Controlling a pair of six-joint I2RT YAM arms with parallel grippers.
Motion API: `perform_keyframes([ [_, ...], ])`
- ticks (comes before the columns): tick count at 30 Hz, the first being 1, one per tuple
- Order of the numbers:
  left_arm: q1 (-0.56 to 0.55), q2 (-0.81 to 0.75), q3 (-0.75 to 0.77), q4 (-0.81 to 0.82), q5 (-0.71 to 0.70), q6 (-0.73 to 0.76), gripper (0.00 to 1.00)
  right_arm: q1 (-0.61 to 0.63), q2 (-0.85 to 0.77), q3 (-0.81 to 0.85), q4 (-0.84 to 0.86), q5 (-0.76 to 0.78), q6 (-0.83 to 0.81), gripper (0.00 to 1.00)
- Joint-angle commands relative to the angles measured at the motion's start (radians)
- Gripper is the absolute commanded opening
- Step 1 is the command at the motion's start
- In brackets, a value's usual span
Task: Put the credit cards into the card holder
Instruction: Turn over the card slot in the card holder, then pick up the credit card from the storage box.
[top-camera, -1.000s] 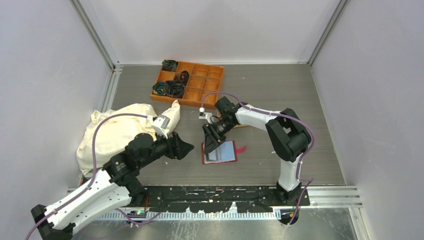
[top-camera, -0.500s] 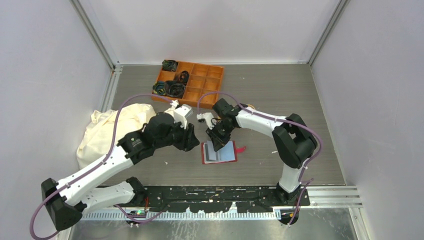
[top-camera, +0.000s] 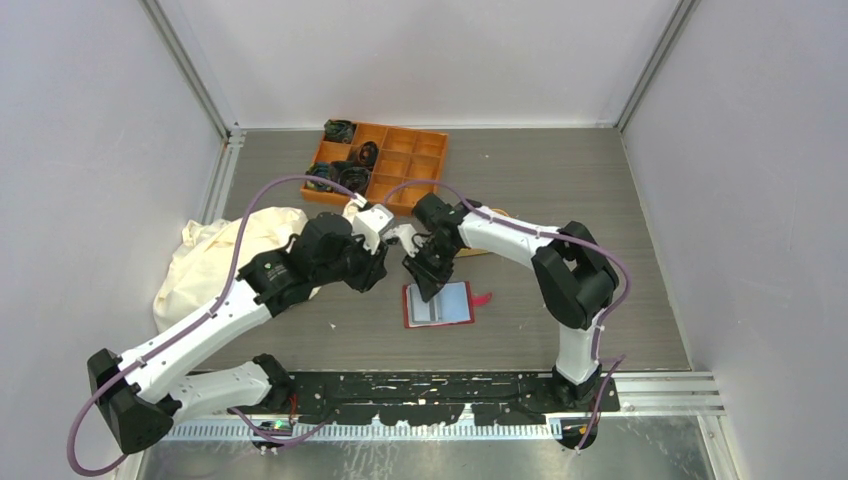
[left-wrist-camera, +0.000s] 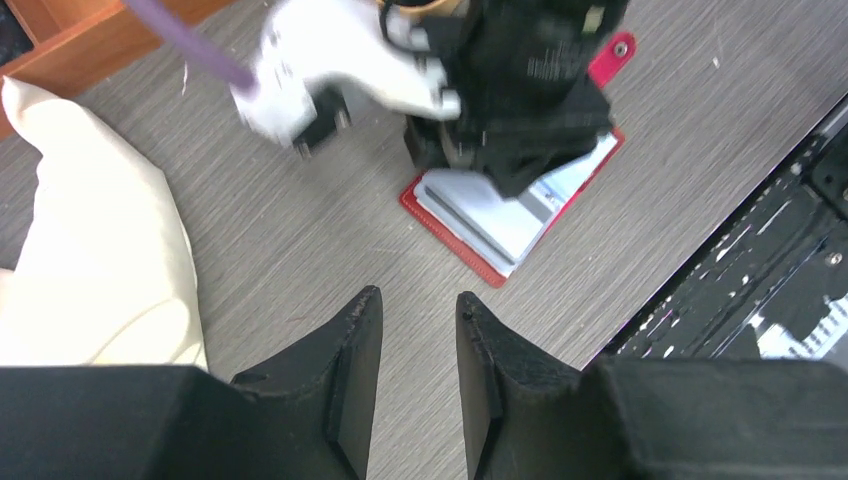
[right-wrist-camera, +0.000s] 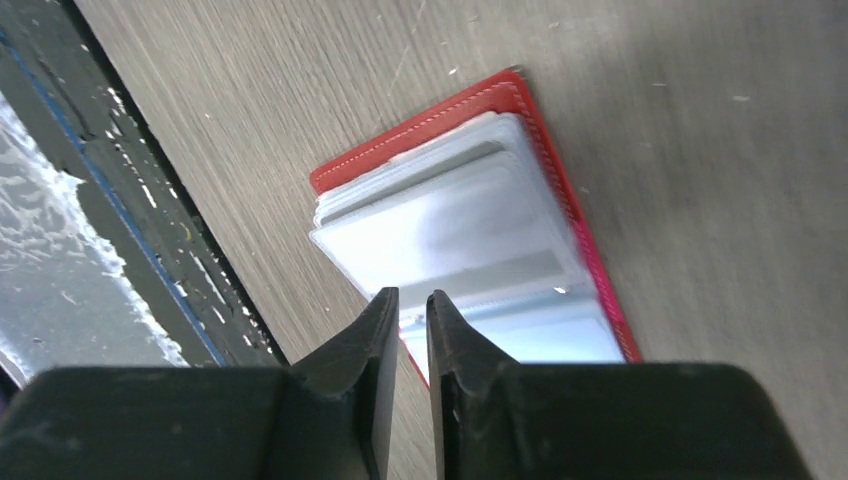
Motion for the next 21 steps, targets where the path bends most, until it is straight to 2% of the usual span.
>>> perform_keyframes([
  [1, 0.004, -0.038, -0.014, -0.003, 0.003, 0.06, 0.35, -0.112, -0.144, 0.093, -0.069, -0.101, -0.084, 0.25],
  [2, 0.003, -0.044, -0.019, -0.004, 0.005, 0.061, 0.36, -0.153, -0.184, 0.093, -0.046, -0.096, -0.088, 0.28],
  [3, 0.004, -0.05, -0.025, 0.0, -0.003, 0.061, 0.36, -0.191, -0.229, 0.089, -0.005, -0.084, -0.081, 0.36],
  [5, 0.004, -0.062, -0.041, 0.006, -0.012, 0.063, 0.39, -0.268, -0.307, 0.059, 0.132, -0.039, -0.04, 0.63],
  [6, 0.003, -0.067, -0.048, 0.009, -0.015, 0.064, 0.4, -0.303, -0.339, 0.036, 0.207, -0.033, -0.018, 0.82],
  [7, 0.003, -0.069, -0.053, 0.008, -0.018, 0.064, 0.4, -0.342, -0.355, 0.017, 0.287, -0.041, 0.031, 0.97],
  [8, 0.003, -0.071, -0.056, 0.008, -0.018, 0.066, 0.41, -0.379, -0.347, 0.012, 0.342, -0.06, 0.097, 0.99],
  [11, 0.005, -0.066, -0.056, 0.006, -0.018, 0.067, 0.41, -0.478, -0.211, 0.091, 0.318, -0.253, 0.273, 0.99],
  [12, 0.006, -0.067, -0.054, 0.003, -0.018, 0.067, 0.41, -0.491, -0.174, 0.091, 0.334, -0.303, 0.341, 0.96],
  [18, 0.018, -0.069, -0.056, 0.002, -0.018, 0.067, 0.41, -0.512, -0.048, 0.054, 0.378, -0.209, 0.458, 0.75],
  [21, 0.022, -0.065, -0.057, 0.003, -0.018, 0.067, 0.41, -0.511, -0.003, 0.062, 0.363, -0.174, 0.475, 0.69],
])
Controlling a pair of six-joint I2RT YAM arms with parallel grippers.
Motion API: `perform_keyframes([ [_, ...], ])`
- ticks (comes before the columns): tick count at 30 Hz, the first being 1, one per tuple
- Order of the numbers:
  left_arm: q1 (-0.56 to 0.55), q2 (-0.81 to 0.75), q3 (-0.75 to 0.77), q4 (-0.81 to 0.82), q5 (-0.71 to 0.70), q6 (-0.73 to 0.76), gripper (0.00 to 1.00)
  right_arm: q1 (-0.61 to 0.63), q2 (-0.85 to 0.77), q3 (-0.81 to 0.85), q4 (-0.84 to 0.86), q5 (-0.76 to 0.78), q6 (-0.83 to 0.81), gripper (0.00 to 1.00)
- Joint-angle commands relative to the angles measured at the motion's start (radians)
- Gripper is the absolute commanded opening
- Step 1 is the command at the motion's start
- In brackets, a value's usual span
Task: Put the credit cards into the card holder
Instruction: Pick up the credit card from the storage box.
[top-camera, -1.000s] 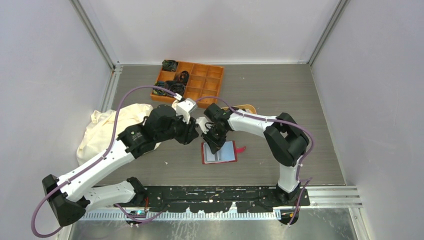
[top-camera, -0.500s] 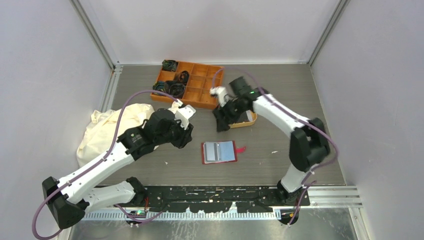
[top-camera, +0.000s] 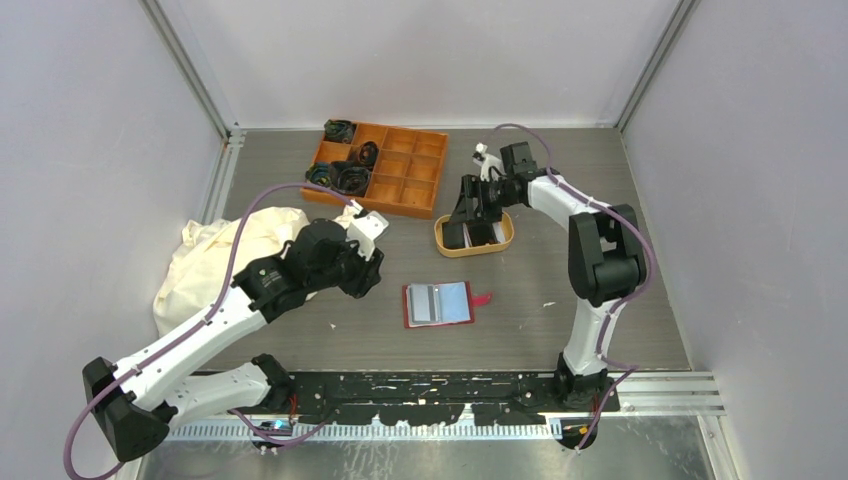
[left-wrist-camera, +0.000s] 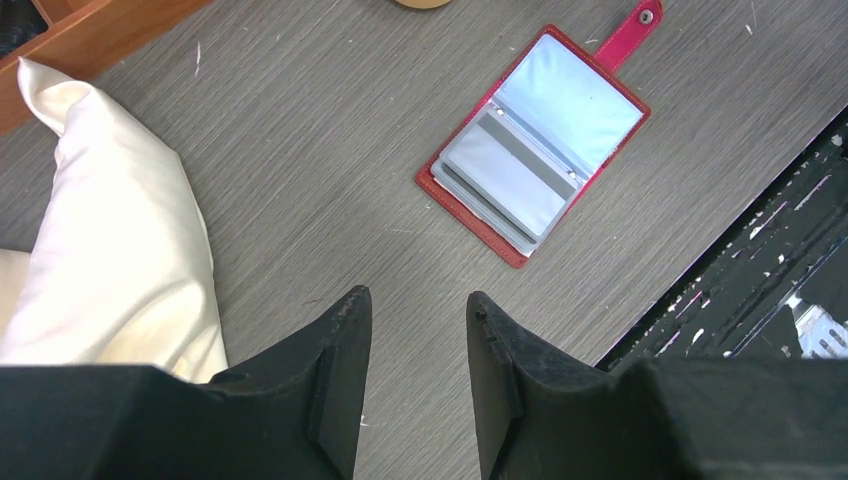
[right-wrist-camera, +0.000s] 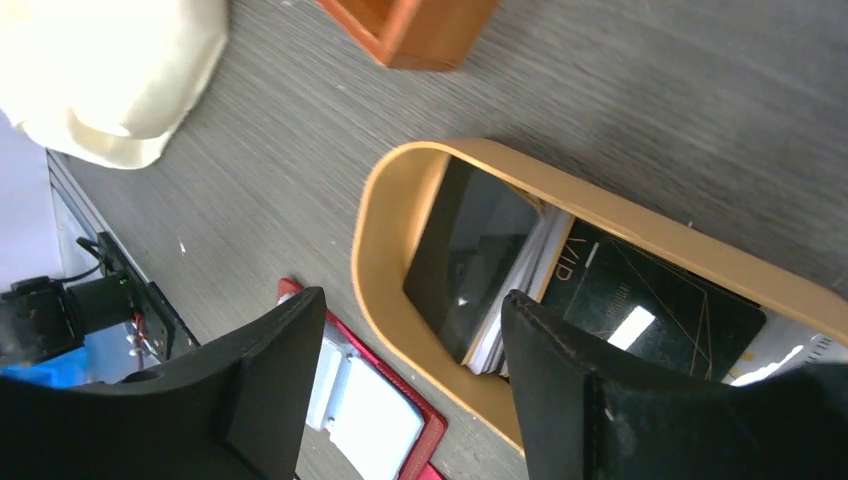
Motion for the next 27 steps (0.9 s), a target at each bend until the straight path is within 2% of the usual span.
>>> perform_keyframes([
  [1, 0.012, -0.014, 0.003, 0.02, -0.011, 0.016, 0.41, 0.002, 0.02, 0.015, 0.021, 0.034, 0.094, 0.66],
  [4, 0.013, -0.008, 0.001, 0.02, -0.01, 0.014, 0.41, 0.0, 0.063, 0.025, 0.004, 0.063, 0.096, 0.61],
  [10, 0.014, -0.001, 0.0, 0.019, -0.01, 0.016, 0.41, 0.002, 0.103, 0.033, -0.007, 0.025, 0.111, 0.54],
  [18, 0.012, 0.002, -0.001, 0.019, -0.01, 0.014, 0.41, 0.001, 0.128, 0.033, 0.01, -0.052, 0.151, 0.52],
  [27, 0.015, 0.003, 0.001, 0.018, -0.01, 0.014, 0.41, 0.002, 0.106, 0.006, 0.1, -0.193, 0.236, 0.44],
])
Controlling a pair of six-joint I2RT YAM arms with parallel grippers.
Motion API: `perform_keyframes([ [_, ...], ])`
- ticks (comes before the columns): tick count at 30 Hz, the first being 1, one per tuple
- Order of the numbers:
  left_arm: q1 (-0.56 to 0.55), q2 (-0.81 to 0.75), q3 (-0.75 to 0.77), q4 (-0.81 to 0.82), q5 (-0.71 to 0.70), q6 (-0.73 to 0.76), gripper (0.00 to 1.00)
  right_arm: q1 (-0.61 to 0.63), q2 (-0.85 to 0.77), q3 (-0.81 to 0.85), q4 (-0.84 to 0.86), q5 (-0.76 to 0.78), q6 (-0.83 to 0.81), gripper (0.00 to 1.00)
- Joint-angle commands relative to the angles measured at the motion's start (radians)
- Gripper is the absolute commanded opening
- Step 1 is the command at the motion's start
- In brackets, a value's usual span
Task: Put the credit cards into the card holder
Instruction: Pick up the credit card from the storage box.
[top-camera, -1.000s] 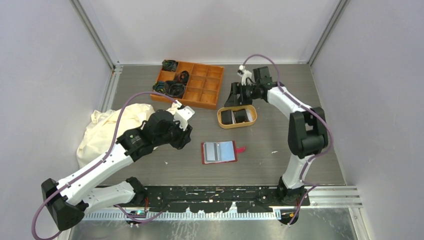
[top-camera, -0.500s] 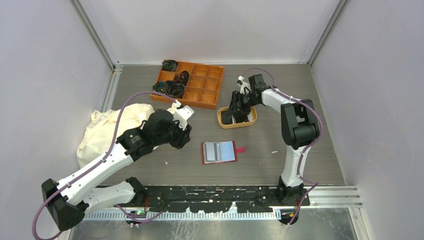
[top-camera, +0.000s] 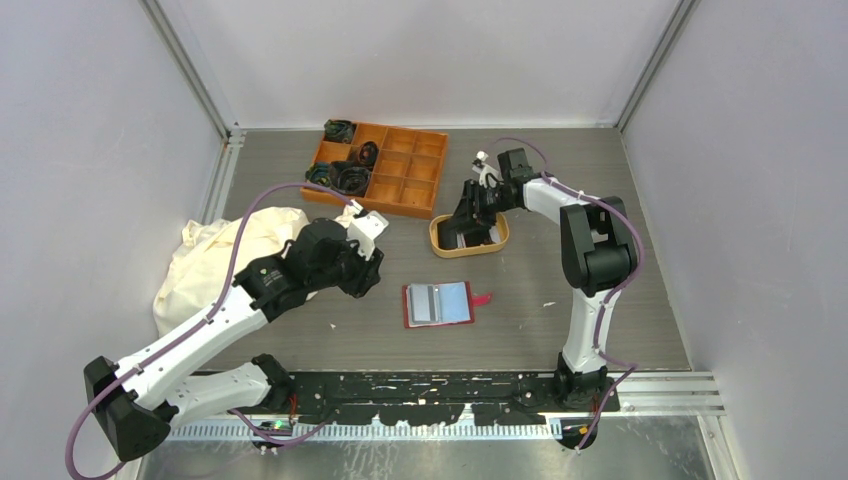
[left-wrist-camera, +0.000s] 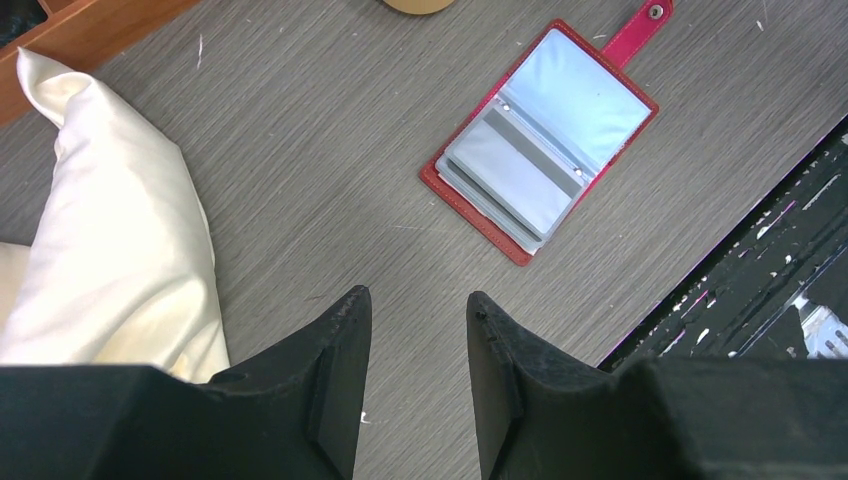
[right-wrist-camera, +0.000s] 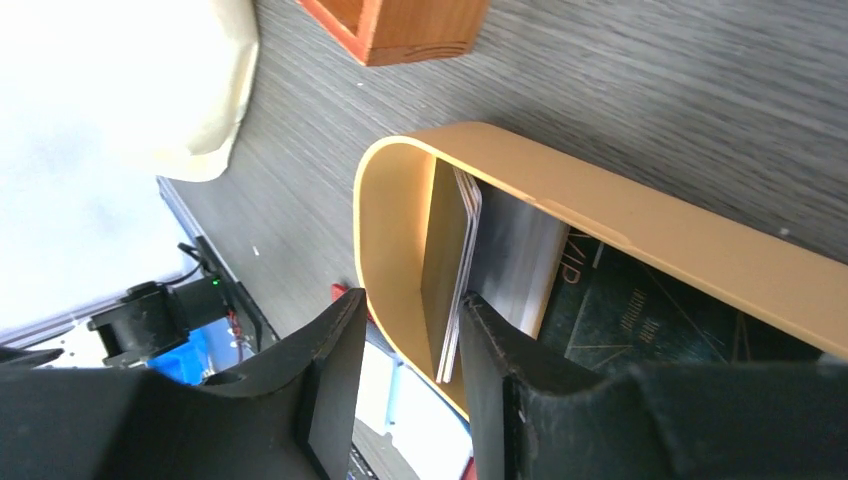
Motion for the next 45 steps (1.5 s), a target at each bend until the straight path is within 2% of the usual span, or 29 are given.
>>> perform_keyframes([
  [1, 0.006, -0.004, 0.003, 0.021, -0.01, 0.014, 0.41, 0.005, -0.022, 0.005, 0.085, -0.112, 0.068, 0.44],
  [11, 0.013, 0.004, 0.003, 0.021, -0.009, 0.012, 0.41, 0.009, 0.012, -0.008, 0.124, -0.134, 0.125, 0.43],
  [15, 0.013, 0.005, 0.003, 0.022, -0.007, 0.012, 0.41, 0.016, 0.021, 0.004, 0.076, -0.077, 0.089, 0.44],
  [30, 0.017, 0.009, 0.003, 0.022, -0.001, 0.011, 0.41, 0.048, 0.067, 0.034, 0.02, -0.03, 0.05, 0.46],
  [45, 0.021, 0.012, 0.003, 0.021, 0.004, 0.01, 0.41, 0.012, 0.016, 0.041, 0.016, -0.161, 0.039, 0.44],
])
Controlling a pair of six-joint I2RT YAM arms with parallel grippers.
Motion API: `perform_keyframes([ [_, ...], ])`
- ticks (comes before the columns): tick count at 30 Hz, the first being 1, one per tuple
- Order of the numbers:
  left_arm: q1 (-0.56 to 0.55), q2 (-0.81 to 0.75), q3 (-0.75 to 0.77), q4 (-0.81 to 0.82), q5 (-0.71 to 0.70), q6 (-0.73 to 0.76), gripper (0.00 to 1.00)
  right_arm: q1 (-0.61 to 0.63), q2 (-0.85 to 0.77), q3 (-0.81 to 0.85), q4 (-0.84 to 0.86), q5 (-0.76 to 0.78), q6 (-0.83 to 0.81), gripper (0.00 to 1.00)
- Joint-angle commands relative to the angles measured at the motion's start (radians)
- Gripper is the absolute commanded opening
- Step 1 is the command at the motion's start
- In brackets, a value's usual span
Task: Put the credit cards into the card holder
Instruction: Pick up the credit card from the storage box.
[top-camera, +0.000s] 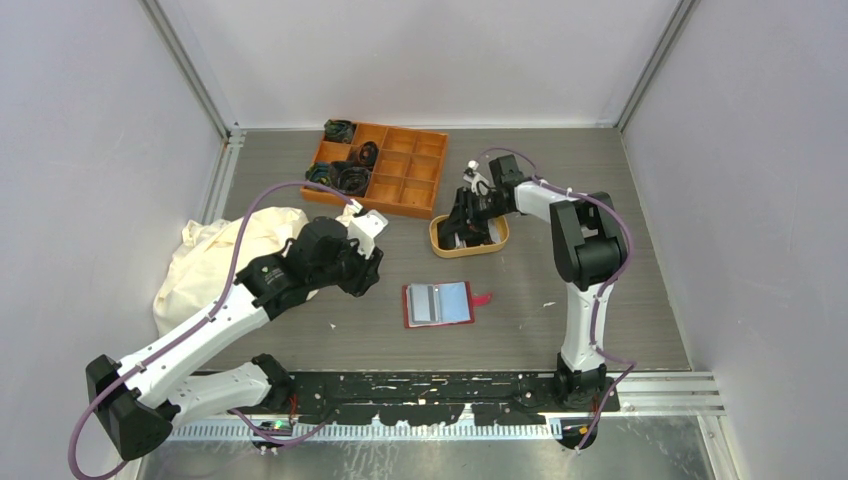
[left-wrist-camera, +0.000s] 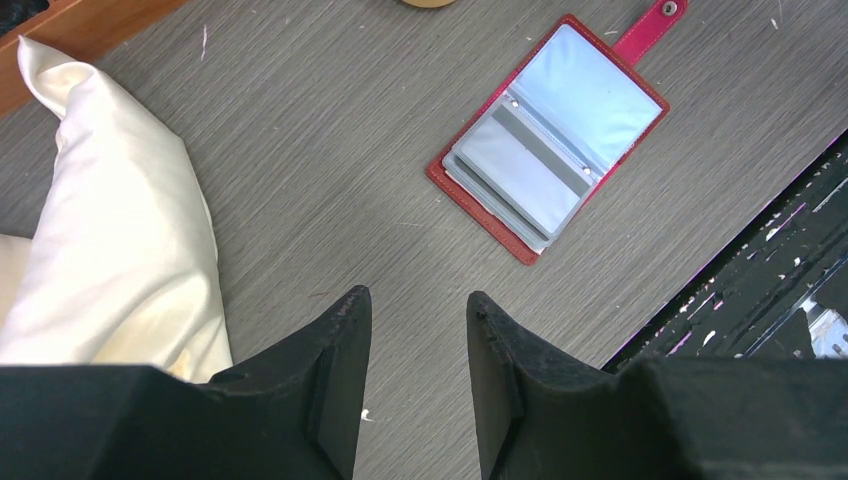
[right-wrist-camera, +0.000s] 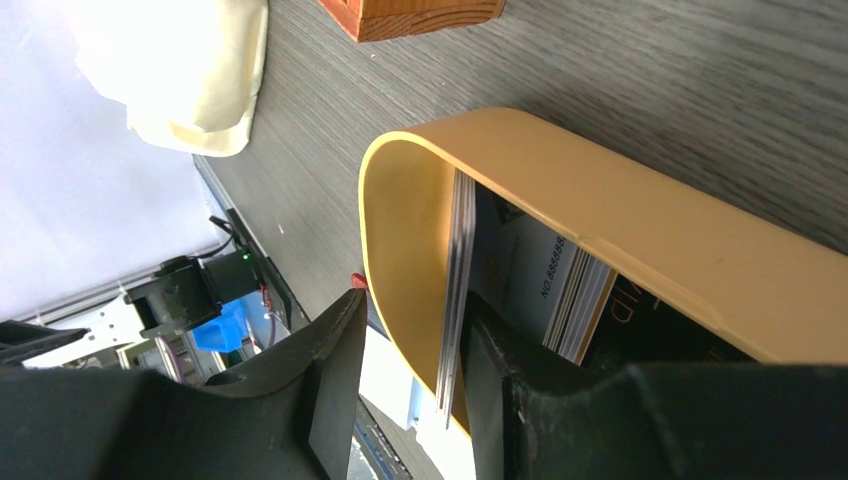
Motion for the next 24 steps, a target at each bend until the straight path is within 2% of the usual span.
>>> perform_keyframes([
  [1, 0.007, 0.0, 0.003, 0.023, 0.003, 0.01, 0.41, -0.017, -0.056, 0.027, 0.012, -0.086, -0.004, 0.44],
  [24, 0.01, -0.001, 0.003, 0.023, 0.005, 0.01, 0.41, -0.082, -0.06, 0.019, -0.033, -0.08, -0.024, 0.37],
])
